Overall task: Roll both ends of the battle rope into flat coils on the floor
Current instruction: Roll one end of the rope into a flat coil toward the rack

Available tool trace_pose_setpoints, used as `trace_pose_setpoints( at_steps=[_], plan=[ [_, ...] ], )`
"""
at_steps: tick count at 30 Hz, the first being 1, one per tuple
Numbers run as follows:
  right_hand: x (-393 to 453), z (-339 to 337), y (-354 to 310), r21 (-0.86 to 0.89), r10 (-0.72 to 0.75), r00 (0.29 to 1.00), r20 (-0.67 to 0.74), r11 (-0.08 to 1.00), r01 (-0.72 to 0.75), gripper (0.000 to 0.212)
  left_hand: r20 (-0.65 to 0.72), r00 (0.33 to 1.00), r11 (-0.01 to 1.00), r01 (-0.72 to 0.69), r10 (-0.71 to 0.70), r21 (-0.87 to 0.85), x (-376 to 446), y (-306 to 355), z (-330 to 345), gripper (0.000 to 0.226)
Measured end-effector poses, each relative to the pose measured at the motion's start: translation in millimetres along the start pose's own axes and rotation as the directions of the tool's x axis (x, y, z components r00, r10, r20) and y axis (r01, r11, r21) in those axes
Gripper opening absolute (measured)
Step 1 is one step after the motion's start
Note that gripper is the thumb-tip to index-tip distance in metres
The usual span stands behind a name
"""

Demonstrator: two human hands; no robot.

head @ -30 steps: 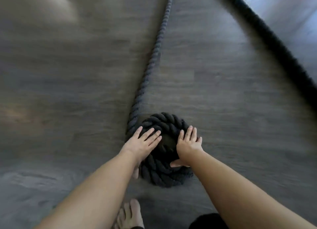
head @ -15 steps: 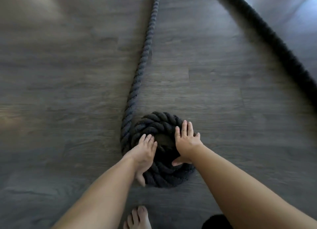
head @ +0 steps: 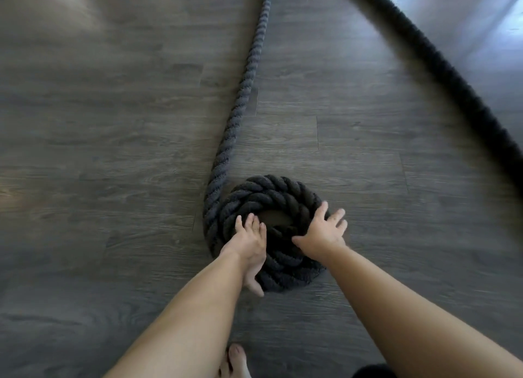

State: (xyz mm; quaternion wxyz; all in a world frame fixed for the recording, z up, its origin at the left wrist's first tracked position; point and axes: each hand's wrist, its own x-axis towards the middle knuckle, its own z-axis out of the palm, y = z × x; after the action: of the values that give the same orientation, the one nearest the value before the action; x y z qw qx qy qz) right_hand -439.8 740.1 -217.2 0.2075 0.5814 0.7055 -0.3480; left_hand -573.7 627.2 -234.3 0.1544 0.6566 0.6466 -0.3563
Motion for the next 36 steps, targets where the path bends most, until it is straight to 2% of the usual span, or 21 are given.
trace_pose_setpoints(
  at_steps=[2,3,7,10,12,14,17,21,23,25,28,29,32,36],
  plan=[
    [-0.7,2.8,-8.9,0.193,0.181,0.983,0.024,0.964,-0.182,0.121,0.022,0.999,0.999,0.041,-0.041,-0.034,6.6,4.2,-11.1,0.161],
    [-0.5,6.6,-13.6,0.227,0.232,0.972,0.042,0.945,-0.235,0.121,0.037,0.997,0.996,0.064,-0.061,-0.057,9.9,5.7,-16.0,0.161],
    [8.8,21.0,-27.3,0.230,0.244,0.970,0.004,0.944,-0.238,0.118,0.071,0.988,0.985,0.147,-0.141,-0.094,20.7,9.6,-24.3,0.160],
    [15.7,19.6,-31.4,0.218,0.241,0.971,0.000,0.947,-0.235,0.113,0.108,0.984,0.987,0.151,-0.145,-0.058,21.9,10.0,-33.8,0.158],
    [17.0,18.3,-32.1,0.201,0.244,0.970,0.007,0.950,-0.240,0.113,0.107,0.990,0.995,0.093,-0.090,-0.023,20.7,1.9,-42.8,0.154],
    [18.0,18.4,-32.0,0.182,0.238,0.971,0.002,0.955,-0.234,0.114,0.053,0.998,0.998,-0.027,0.024,0.053,19.8,-17.7,-49.3,0.147],
    [22.0,16.8,-33.3,0.133,0.231,0.973,-0.006,0.964,-0.229,0.114,0.000,0.984,0.957,-0.172,0.177,0.232,19.7,-62.2,-47.9,0.144],
    [27.2,12.5,-36.4,0.069,0.223,0.975,0.005,0.972,-0.223,0.114,0.087,0.965,0.896,-0.263,0.248,0.359,18.8,-108.9,-42.1,0.147],
    [29.9,10.0,-37.9,0.032,0.209,0.978,0.007,0.977,-0.209,0.114,0.111,0.961,0.897,-0.277,0.254,0.345,21.3,-119.2,-36.6,0.143],
    [32.7,6.7,-39.1,0.017,0.200,0.980,0.014,0.980,-0.201,0.114,0.079,0.958,0.888,-0.286,0.276,0.360,25.5,-123.6,-31.4,0.147],
    [38.8,-0.1,-41.6,-0.017,0.186,0.982,0.031,0.982,-0.186,0.113,0.015,0.943,0.891,-0.319,0.332,0.323,34.4,-127.5,-25.3,0.118],
    [41.4,-3.2,-42.3,-0.039,0.176,0.984,0.037,0.984,-0.175,0.112,-0.008,0.936,0.891,-0.332,0.351,0.310,38.2,-130.7,-24.5,0.119],
    [49.3,-14.5,-46.2,-0.098,0.152,0.987,0.049,0.984,-0.147,0.112,-0.010,0.924,0.885,-0.363,0.383,0.292,48.4,-142.9,-21.3,0.154],
    [61.4,-30.6,-53.3,-0.186,0.104,0.993,0.055,0.978,-0.093,0.111,-0.038,0.919,0.899,-0.374,0.392,0.230,61.6,-148.6,-14.4,0.150]
  ],
)
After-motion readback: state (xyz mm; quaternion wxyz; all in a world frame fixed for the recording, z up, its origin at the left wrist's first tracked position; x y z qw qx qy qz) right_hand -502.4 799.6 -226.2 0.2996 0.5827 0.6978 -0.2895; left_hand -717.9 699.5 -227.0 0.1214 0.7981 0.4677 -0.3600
